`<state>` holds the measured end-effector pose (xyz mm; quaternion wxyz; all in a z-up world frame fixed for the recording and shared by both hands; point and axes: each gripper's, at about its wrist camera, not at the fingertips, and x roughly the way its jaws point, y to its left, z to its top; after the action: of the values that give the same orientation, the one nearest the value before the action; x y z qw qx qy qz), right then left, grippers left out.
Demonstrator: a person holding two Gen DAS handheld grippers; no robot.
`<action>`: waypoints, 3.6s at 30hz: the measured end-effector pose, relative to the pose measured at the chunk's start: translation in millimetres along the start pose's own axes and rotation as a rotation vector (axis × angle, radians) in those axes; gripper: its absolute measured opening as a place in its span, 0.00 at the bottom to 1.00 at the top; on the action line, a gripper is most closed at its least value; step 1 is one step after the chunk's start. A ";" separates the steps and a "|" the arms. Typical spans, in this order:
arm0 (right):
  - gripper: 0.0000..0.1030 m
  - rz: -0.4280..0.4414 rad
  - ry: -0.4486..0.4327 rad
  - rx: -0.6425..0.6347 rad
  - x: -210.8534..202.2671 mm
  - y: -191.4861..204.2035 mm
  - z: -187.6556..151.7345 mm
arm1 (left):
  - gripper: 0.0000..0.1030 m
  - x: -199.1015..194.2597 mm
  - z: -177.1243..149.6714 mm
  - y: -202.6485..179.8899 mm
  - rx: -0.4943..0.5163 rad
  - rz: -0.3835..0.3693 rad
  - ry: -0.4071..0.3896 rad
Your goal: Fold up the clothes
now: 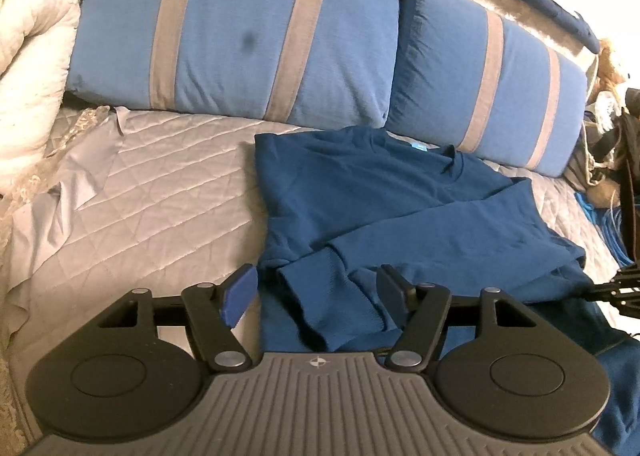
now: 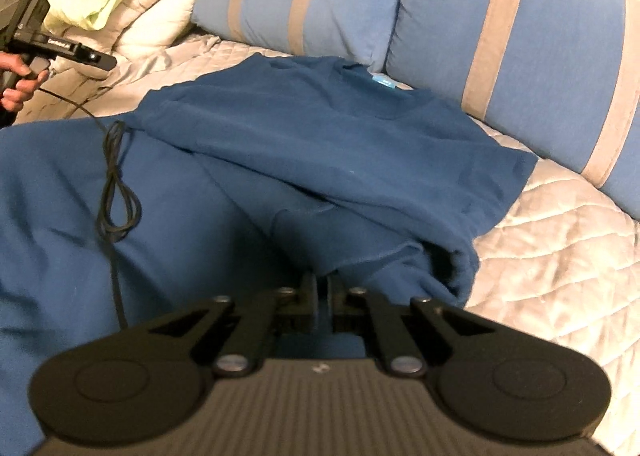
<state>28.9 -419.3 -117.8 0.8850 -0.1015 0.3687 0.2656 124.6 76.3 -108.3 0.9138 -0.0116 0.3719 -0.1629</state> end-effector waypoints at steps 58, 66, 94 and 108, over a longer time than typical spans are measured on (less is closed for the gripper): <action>1.00 -0.860 -0.905 0.409 -453.0 -21.3 87.4 | 0.83 -352.7 72.6 -58.8 0.085 0.214 -0.926; 1.00 -0.819 -0.778 0.323 -508.4 5.0 83.8 | 0.84 -378.1 54.9 -56.7 0.190 0.262 -0.772; 1.00 -0.366 -0.311 0.322 -254.1 25.0 -47.4 | 0.83 -140.2 -106.8 10.6 -0.134 -0.262 -0.044; 1.00 -0.246 -0.236 0.363 -221.9 27.0 -63.0 | 0.42 -82.2 -159.9 66.7 -0.626 -0.671 0.066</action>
<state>-153.9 -508.1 -5.1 0.9514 0.0469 0.2891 0.0951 -20.5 180.6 -177.8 0.7507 -0.4017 0.4079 -0.3297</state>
